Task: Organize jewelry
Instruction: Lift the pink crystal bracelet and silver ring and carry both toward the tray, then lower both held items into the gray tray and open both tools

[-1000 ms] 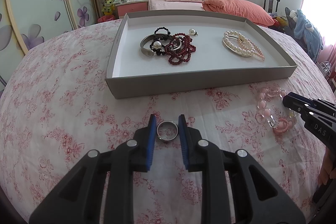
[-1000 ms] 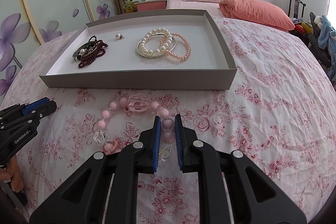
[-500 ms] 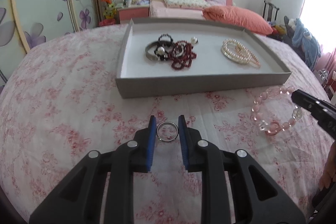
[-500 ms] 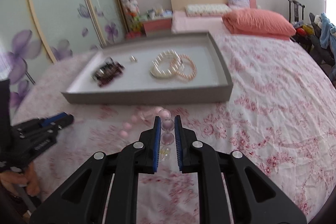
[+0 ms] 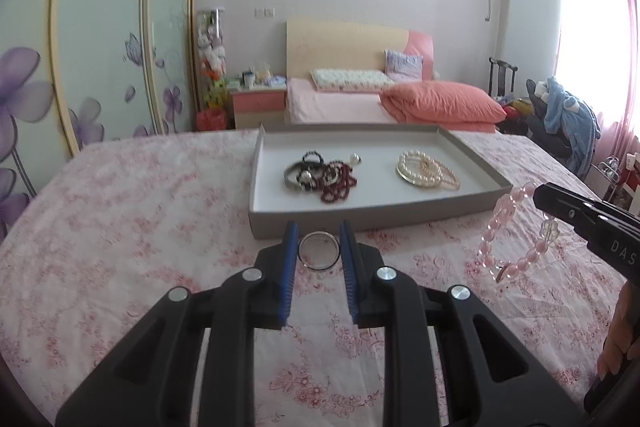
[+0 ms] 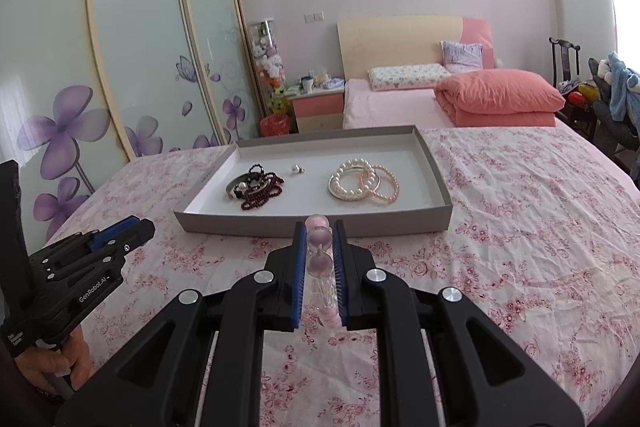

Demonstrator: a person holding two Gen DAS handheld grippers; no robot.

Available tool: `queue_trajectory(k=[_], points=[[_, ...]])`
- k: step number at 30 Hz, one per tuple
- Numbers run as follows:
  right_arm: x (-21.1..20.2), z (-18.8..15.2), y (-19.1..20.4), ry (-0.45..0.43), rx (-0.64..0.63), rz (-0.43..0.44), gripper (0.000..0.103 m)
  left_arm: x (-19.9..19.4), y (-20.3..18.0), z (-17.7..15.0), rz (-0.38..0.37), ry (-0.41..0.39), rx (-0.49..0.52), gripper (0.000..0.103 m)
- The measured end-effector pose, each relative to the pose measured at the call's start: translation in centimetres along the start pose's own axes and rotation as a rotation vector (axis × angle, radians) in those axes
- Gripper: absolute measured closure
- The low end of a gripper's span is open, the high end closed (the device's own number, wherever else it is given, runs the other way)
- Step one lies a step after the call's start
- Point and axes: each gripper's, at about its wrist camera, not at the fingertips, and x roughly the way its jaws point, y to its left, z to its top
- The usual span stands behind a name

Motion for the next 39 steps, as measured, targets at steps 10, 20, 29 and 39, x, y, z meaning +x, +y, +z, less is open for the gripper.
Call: queue_trajectory(k=[10, 20, 29, 39], points=[[-1.7, 0.1, 1.1, -0.110, -0.047, -0.031, 0.089, -1.4, -0.7, 0.3, 0.023, -0.059, 0.006, 0.081], [-2.5, 0.0, 1.7, -0.164, -0.086, -0.058, 0.089, -1.8, -1.0, 0.3, 0.029, -0.078, 0.015, 0.081], [-2.2, 0.0, 1.5, -0.150, -0.082, -0.061, 0.089, -1.7, -1.3, 0.3, 0.024, -0.077, 0.019, 0.081], [-2.4, 0.5, 1.4, -0.178, -0.078, -0.061, 0.089, -1.6, -1.5, 0.7, 0.024, -0.090, 0.028, 0.081]])
